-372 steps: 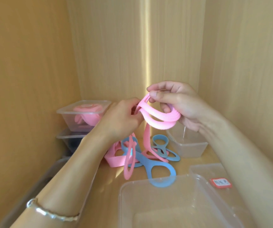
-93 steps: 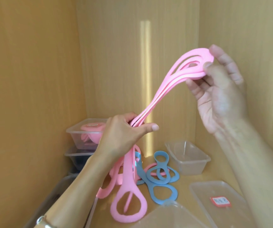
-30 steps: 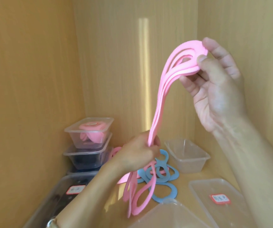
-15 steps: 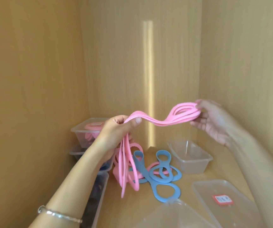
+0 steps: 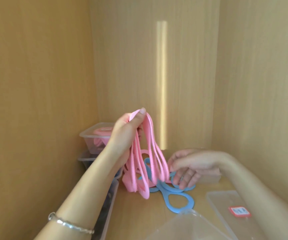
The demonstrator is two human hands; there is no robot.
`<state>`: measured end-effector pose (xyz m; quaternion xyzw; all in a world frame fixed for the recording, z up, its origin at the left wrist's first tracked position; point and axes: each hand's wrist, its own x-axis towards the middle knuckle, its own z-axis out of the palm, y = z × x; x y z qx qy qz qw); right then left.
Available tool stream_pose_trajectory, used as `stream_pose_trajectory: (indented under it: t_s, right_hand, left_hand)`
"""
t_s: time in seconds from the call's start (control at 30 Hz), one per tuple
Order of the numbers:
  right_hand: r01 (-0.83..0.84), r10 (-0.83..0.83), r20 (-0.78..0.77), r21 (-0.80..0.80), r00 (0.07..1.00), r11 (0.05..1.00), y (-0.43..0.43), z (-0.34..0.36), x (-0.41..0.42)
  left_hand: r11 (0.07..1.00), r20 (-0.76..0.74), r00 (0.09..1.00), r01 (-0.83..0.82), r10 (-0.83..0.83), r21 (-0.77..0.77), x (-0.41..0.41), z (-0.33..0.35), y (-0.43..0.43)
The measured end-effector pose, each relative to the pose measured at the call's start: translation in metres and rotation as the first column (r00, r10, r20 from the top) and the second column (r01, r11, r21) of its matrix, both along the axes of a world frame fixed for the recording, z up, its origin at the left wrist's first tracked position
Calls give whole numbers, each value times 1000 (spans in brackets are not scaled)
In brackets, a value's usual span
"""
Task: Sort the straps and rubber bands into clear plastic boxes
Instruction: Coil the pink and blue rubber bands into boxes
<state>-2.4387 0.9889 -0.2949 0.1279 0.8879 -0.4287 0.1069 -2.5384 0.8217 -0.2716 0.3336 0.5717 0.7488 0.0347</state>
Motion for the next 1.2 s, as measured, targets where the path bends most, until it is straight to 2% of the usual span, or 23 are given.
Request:
stream_pose_trajectory:
  t_s: [0.07,0.1,0.17,0.23,0.3,0.37,0.47,0.57,0.7,0.83,1.03,1.2]
  right_hand:
    - [-6,0,26,226,1000,974,-7,14,0]
    - [11,-1,-36,265,999,964,-10,22,1]
    - [33,17,-289,168,957,985,-14,36,4]
    - [-32,42,-516,28,855,999,-20,42,8]
    - [-87,93,-602,39,793,995,-24,40,6]
    - [-120,130,-633,58,763,991,-27,35,1]
    - [-176,158,-654,38,739,984,-26,30,-4]
    - [-197,185,-634,53,751,979,-25,29,-4]
    - [-217,214,-604,69,768,974,-30,24,-4]
    - [-265,239,-614,50,752,963,-40,20,-3]
    - [-232,159,-697,-10,700,973,-52,17,-1]
    - [-73,51,-708,-2,704,997,-42,15,-7]
  left_hand:
    - [999,-17,999,43,-43,-30,6,-1,4]
    - [997,-27,998,58,-59,-42,7,-2,5]
    - [995,-44,995,84,-87,-54,13,-2,7]
    - [989,-65,988,133,-137,-60,20,1,7]
    - [984,-86,981,170,-175,-61,28,4,7]
    - [980,-88,976,195,-198,-41,32,5,7]
    - [988,-107,983,142,-148,-64,36,5,8]
    - [981,-74,982,169,-176,-91,41,8,7]
    - [988,-114,989,81,-96,-135,39,9,6]
    - [989,-65,991,114,-121,-97,45,10,6]
    - [985,8,988,155,-155,-82,47,8,9]
    - [975,-37,982,181,-187,-126,41,4,11]
